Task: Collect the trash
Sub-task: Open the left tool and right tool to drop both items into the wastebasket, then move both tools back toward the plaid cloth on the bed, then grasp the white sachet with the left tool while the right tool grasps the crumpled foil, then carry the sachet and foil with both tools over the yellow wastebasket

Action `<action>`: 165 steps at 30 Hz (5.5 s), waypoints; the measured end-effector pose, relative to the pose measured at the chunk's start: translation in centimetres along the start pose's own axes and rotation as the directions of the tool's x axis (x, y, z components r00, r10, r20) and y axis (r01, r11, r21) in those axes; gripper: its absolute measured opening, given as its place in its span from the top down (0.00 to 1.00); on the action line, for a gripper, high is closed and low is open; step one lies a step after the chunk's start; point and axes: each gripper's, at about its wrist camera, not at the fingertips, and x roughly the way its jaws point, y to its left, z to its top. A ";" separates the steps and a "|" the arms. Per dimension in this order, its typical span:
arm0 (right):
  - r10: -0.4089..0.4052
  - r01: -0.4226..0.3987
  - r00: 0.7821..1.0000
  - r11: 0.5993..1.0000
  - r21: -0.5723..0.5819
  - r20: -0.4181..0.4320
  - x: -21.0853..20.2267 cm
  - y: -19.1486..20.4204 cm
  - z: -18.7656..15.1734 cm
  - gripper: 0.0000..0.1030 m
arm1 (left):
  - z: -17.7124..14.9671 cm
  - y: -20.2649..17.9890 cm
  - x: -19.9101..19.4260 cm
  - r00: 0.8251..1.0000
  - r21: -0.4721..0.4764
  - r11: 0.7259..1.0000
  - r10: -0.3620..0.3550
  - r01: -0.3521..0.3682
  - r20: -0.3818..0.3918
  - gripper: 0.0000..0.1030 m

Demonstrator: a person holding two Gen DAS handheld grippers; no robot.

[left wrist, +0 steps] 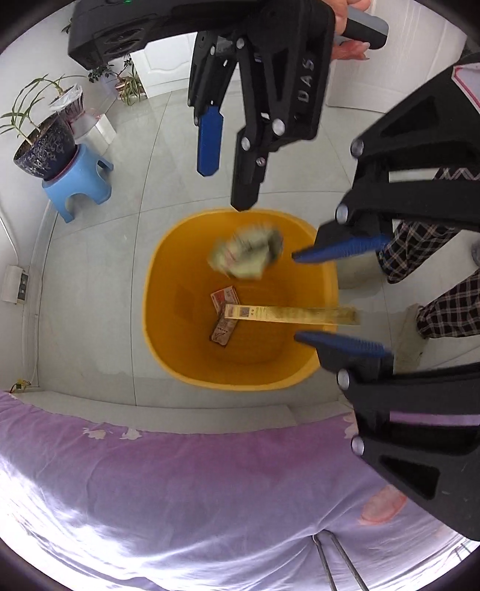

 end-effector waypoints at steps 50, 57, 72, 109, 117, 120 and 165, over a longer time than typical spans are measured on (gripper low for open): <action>0.245 -0.075 0.925 0.868 -0.492 0.291 -26.7 28.4 -7.7 0.43 | -27.0 9.3 -29.2 0.857 -0.608 0.792 0.347 -0.051 0.380 0.47; 0.299 -0.117 0.923 0.817 -0.565 0.241 -26.5 33.3 -7.9 0.43 | -33.5 14.2 -30.7 0.828 -0.766 0.642 0.448 -0.036 0.337 0.32; 0.324 -0.118 0.922 0.755 -0.644 0.210 -25.6 40.4 -7.8 0.36 | -37.4 21.5 -29.0 0.824 -0.816 0.571 0.503 -0.090 0.261 0.05; 0.113 0.047 0.976 0.727 -0.685 0.186 -11.1 55.1 1.4 0.22 | -38.6 30.5 -29.8 0.813 -0.828 0.547 0.534 -0.121 0.234 0.05; 0.096 0.084 0.973 0.696 -0.714 0.208 -10.4 55.8 1.1 0.28 | -38.6 29.8 -29.9 0.794 -0.851 0.509 0.567 -0.128 0.219 0.17; 0.098 0.094 0.971 0.689 -0.719 0.220 -10.6 55.7 1.0 0.38 | -38.8 29.9 -30.0 0.793 -0.852 0.507 0.568 -0.127 0.220 0.20; 0.125 -0.006 0.921 0.952 -0.307 0.368 -25.9 29.8 -7.0 0.48 | -23.5 14.5 -34.2 0.806 -0.339 0.935 0.279 -0.104 0.523 0.22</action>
